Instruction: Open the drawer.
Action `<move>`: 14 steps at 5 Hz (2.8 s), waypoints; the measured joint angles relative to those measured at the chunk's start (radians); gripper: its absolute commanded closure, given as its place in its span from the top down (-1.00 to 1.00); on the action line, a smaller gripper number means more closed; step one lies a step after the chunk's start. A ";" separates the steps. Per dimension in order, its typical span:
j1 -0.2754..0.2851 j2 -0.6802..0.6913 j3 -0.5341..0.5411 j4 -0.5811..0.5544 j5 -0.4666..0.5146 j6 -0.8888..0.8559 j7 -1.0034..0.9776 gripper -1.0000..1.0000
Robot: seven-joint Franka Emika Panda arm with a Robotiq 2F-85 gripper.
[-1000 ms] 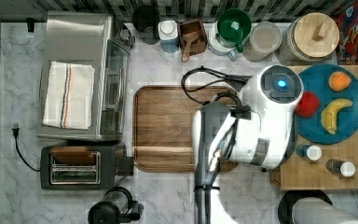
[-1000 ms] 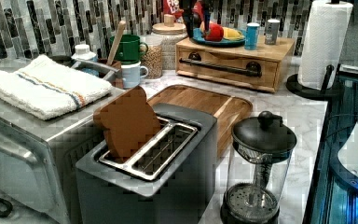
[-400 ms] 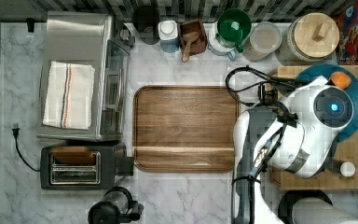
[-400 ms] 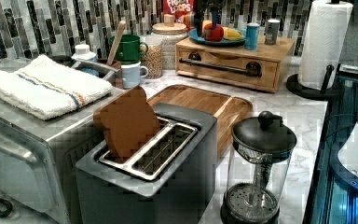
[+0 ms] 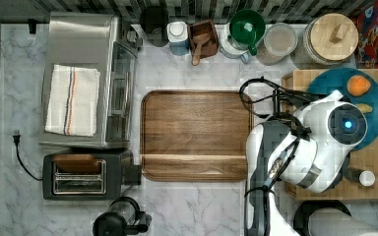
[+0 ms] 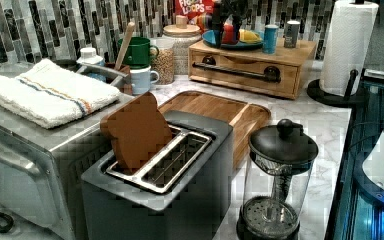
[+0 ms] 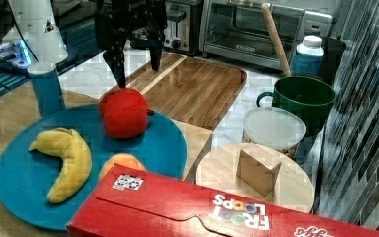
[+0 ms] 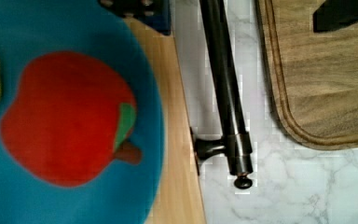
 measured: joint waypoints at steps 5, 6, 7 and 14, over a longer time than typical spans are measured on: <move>0.030 0.011 0.025 -0.227 -0.088 0.231 0.000 1.00; 0.022 0.013 0.030 -0.230 -0.083 0.274 0.000 1.00; 0.022 0.013 0.025 -0.238 -0.094 0.384 0.000 1.00; 0.065 0.097 -0.015 -0.211 -0.105 0.348 0.109 1.00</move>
